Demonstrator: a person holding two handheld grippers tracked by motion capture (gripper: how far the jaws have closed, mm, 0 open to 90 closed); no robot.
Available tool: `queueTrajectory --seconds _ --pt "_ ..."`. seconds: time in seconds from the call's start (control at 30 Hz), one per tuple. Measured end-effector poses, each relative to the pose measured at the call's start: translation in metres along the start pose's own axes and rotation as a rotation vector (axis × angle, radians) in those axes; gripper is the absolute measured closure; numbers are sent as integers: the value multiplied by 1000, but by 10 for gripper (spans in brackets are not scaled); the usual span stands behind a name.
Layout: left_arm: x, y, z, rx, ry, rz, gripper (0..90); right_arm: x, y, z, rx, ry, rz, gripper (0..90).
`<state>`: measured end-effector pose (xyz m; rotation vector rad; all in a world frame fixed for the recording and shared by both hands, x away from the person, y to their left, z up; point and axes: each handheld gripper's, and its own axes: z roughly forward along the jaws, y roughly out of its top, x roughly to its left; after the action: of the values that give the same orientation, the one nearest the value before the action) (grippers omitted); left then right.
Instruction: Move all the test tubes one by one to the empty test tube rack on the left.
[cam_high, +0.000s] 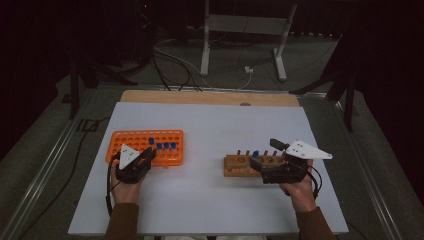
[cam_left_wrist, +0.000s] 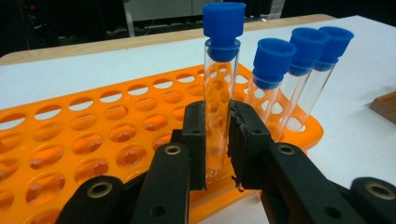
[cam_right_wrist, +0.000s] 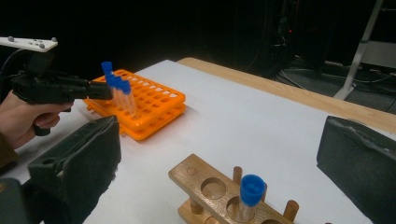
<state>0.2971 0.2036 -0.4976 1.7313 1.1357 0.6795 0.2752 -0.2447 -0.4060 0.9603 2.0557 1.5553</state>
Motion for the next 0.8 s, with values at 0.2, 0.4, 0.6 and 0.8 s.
queueTrajectory --seconds 0.2,0.4,0.6,0.8 --pt "0 -1 0 13 -6 -1 787 0 0 0 1 0 0 1" --pt "0 -2 1 28 -8 5 788 -1 -1 0 5 -1 2 1" --pt "-1 -4 3 55 -5 23 788 -2 -2 0 6 -4 6 1" --pt "-1 -6 4 69 -5 26 788 -4 -2 0 6 -9 10 1"
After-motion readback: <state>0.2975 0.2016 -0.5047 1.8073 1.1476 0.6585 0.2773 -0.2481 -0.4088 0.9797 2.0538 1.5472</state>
